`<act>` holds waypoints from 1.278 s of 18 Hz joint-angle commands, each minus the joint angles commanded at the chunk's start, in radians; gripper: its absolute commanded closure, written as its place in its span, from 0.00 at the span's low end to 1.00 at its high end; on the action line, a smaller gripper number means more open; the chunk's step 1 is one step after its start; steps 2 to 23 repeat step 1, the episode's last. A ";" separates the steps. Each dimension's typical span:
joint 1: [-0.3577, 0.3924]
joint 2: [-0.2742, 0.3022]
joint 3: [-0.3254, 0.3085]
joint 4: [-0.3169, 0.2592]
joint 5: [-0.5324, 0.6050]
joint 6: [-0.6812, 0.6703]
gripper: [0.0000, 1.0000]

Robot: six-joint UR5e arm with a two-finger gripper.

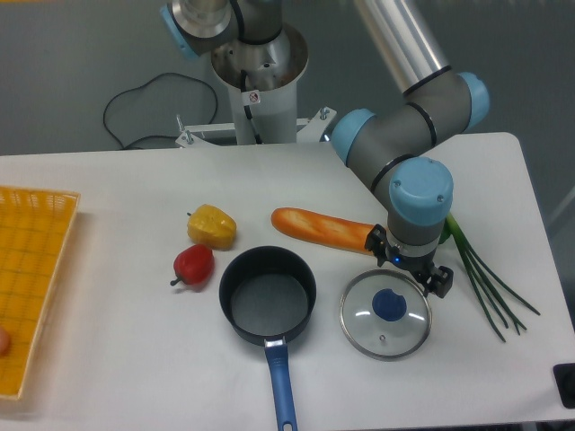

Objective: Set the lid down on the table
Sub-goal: 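Open the gripper and lift it off the lid knob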

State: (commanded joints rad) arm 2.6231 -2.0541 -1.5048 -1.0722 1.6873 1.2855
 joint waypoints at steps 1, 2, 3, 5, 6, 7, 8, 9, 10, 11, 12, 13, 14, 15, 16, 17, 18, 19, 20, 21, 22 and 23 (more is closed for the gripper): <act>0.003 0.003 0.000 -0.006 0.002 0.000 0.00; 0.003 0.003 0.000 -0.006 0.002 0.000 0.00; 0.003 0.003 0.000 -0.006 0.002 0.000 0.00; 0.003 0.003 0.000 -0.006 0.002 0.000 0.00; 0.003 0.003 0.000 -0.006 0.002 0.000 0.00; 0.003 0.003 0.000 -0.006 0.002 0.000 0.00; 0.003 0.003 0.000 -0.006 0.002 0.000 0.00; 0.003 0.003 0.000 -0.006 0.002 0.000 0.00; 0.003 0.003 0.000 -0.006 0.002 0.000 0.00; 0.003 0.003 0.000 -0.006 0.002 0.000 0.00; 0.003 0.003 0.000 -0.006 0.002 0.000 0.00; 0.003 0.003 0.000 -0.006 0.002 0.000 0.00; 0.003 0.003 0.000 -0.006 0.002 0.000 0.00; 0.003 0.003 0.000 -0.006 0.002 0.000 0.00; 0.003 0.003 0.000 -0.006 0.002 0.000 0.00; 0.003 0.003 0.000 -0.006 0.002 0.000 0.00; 0.003 0.003 0.000 -0.006 0.002 0.000 0.00; 0.003 0.003 0.000 -0.006 0.002 0.000 0.00; 0.003 0.003 0.000 -0.006 0.002 0.000 0.00; 0.003 0.003 0.000 -0.006 0.002 0.000 0.00; 0.003 0.003 0.000 -0.006 0.002 0.000 0.00; 0.003 0.003 0.000 -0.006 0.002 0.000 0.00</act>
